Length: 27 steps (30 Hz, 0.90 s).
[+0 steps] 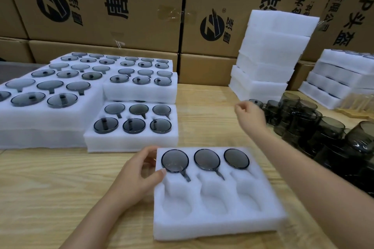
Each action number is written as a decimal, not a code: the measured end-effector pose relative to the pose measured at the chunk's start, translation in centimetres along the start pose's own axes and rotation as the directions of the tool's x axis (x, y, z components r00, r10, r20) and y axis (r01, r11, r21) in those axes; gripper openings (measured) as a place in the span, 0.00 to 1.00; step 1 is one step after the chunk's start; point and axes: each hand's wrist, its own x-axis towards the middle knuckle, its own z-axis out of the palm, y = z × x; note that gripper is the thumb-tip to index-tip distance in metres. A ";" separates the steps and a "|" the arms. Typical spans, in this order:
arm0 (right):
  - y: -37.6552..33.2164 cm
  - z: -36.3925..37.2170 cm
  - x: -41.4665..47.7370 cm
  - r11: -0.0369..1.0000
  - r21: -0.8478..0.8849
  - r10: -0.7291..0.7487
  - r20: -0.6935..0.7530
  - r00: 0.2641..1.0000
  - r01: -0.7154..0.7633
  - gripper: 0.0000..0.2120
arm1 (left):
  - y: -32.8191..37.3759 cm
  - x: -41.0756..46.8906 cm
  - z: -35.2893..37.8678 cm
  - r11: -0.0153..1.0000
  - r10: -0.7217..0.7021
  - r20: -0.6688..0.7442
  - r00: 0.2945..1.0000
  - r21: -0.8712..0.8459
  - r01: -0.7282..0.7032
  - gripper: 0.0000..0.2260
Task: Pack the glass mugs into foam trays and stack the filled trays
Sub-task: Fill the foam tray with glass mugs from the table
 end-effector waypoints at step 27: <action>6.8 -2.0 -7.2 0.969 -0.245 -0.011 -0.042 0.999 0.000 0.10 | 0.3 0.1 0.0 0.996 -0.064 -0.038 0.997 -0.062 0.062 0.19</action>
